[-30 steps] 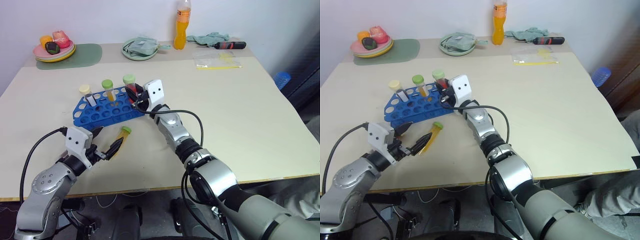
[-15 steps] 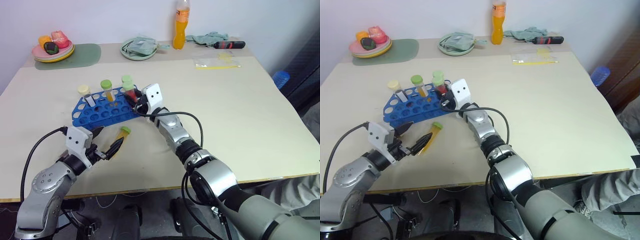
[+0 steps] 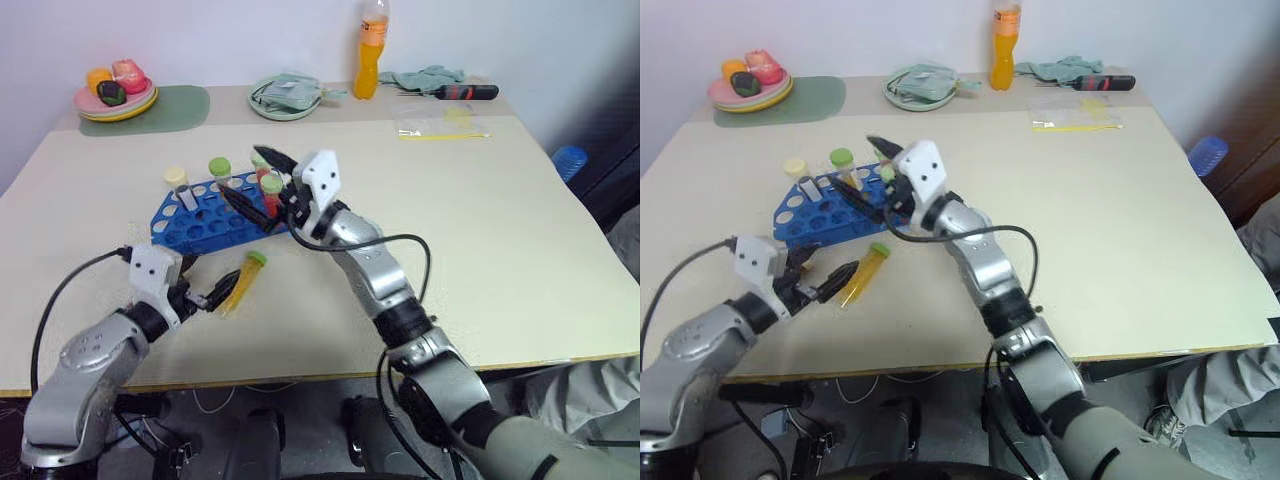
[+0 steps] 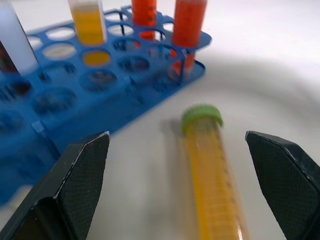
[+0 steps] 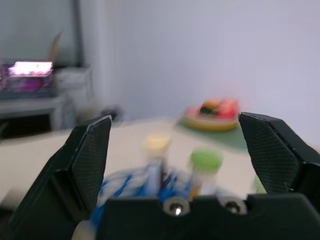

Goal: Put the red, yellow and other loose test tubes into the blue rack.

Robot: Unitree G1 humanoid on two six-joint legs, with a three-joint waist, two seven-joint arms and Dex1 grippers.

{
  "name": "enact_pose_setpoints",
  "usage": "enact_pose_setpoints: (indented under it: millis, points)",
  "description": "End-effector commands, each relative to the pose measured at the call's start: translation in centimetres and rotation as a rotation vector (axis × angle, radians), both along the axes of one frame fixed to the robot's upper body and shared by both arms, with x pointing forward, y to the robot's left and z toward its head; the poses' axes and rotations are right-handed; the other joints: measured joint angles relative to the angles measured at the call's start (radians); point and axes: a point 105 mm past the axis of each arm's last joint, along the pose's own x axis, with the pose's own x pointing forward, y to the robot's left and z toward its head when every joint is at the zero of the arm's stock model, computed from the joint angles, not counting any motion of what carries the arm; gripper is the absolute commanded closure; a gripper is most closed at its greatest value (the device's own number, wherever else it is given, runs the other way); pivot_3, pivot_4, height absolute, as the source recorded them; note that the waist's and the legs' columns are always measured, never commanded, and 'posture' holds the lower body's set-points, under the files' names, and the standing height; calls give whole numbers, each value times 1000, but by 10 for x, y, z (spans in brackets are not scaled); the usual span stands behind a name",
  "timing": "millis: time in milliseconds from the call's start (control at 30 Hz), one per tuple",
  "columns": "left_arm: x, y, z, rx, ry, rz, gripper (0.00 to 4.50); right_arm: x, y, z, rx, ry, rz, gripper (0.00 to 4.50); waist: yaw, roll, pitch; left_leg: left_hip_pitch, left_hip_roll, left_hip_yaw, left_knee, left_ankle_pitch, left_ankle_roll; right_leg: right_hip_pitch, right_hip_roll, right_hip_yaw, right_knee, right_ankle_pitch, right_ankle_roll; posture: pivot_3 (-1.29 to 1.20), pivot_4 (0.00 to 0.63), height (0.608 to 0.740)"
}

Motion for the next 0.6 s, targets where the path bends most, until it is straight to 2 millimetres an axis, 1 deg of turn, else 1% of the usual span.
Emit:
enact_pose_setpoints:
  millis: [33, 67, 133, 200, 233, 300, 367, 433, 533, 600]
  points:
    - [1, -4, 14, 180, 71, -9, 0, -23, -28, 20, -78, -43, 81, 16, 2, 0, 0, 0, 0, 0, 0, 0, 0, 0, 0, 0, 0, 0, 0, 0, 150, 740]
    - [2, -3, 13, 231, 140, -6, 0, -28, -35, 18, -125, -44, 98, 16, 2, 0, 0, 0, 0, 0, 0, 0, 0, 0, 0, 0, 0, 0, 0, 0, 150, 740]
    - [3, -7, 10, 233, 310, -9, 0, -41, -48, 11, -224, -46, 148, 16, 0, 1, 1, 1, 0, -1, -1, 0, 0, 0, 1, 0, -1, 0, 0, 0, 150, 740]
    - [-5, -18, 2, 279, 533, -114, 0, -54, -61, 7, -319, -53, 196, 16, -3, 0, 1, 1, 0, -1, -1, 0, 0, 1, 2, 0, 0, 0, 0, 0, 150, 740]
    - [-5, -23, 2, 315, 576, -144, 0, -63, -69, 4, -373, -57, 240, 16, -7, 0, 1, 1, 0, -1, -1, 0, 0, 0, 3, 0, 0, 0, 0, 0, 150, 740]
    - [-1, -30, 5, 351, 598, -170, 0, -76, -78, 0, -442, -58, 300, 16, -15, 1, 2, 1, 0, -1, -1, 0, 0, 0, 3, 0, -1, 0, 0, 0, 150, 740]
    - [6, -39, 9, 337, 599, -183, 0, -83, -84, -3, -469, -42, 327, 16, -21, 0, 2, 1, 0, -1, -1, 0, 0, 0, 3, 0, -1, -1, 0, 0, 150, 740]
    - [13, -44, 5, 376, 611, -170, 0, -89, -88, -11, -497, -20, 341, 16, -22, 0, 2, 1, 1, -1, -1, 0, 0, 0, 3, 0, -1, -1, 0, 0, 150, 740]
    - [16, -43, -2, 420, 633, -135, 0, -93, -90, -17, -514, -6, 345, 16, -25, 0, 2, 1, 0, -1, -1, 0, 0, 0, 3, 1, -1, -1, 0, 0, 150, 740]
    - [18, -45, -7, 401, 653, -120, 0, -95, -89, -20, -518, -3, 341, 16, -22, 0, 2, 1, 0, -1, -1, 0, 0, 0, 3, 1, -1, -1, 0, 0, 150, 740]
